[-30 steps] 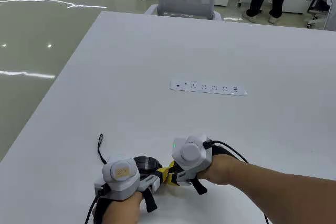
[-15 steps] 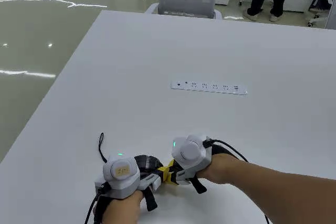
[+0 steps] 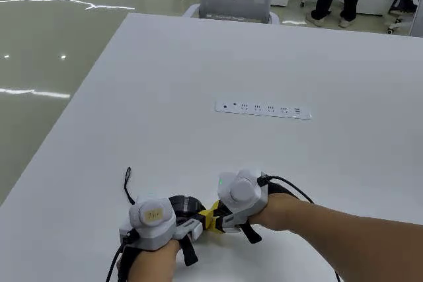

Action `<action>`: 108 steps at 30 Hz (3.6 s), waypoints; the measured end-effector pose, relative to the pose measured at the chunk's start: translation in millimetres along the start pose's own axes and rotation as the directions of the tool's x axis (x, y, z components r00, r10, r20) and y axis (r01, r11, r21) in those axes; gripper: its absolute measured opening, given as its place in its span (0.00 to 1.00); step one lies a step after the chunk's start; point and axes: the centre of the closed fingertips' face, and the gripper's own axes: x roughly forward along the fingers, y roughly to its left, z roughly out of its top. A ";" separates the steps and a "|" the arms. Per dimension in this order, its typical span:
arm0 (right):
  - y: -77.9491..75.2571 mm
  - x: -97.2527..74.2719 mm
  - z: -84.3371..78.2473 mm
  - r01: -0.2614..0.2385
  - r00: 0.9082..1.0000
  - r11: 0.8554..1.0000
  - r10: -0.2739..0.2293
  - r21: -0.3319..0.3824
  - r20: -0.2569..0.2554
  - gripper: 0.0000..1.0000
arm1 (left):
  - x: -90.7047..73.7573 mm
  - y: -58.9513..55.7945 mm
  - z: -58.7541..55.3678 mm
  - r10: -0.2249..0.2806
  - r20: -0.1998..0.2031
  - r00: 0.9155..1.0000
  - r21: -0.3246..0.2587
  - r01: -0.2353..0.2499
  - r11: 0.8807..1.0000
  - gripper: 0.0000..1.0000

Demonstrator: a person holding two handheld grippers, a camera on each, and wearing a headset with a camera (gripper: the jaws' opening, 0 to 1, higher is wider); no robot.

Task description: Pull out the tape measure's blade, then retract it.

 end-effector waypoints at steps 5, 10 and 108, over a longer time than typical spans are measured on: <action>-0.2 0.2 -0.3 0.010 1.000 1.000 -0.011 0.029 0.010 0.16 | -0.5 -0.1 -0.2 -0.001 -0.004 1.000 0.014 0.001 1.000 0.64; 1.0 -0.8 -1.4 0.035 0.999 0.998 -0.036 0.060 0.013 0.23 | -2.8 -2.0 -1.2 -0.042 -0.025 0.999 0.038 0.043 0.998 0.64; 98.6 -248.3 -199.6 0.492 0.735 0.531 -0.678 0.690 -0.001 1.00 | -156.3 114.8 10.6 -0.210 0.035 0.977 0.283 0.192 0.940 0.99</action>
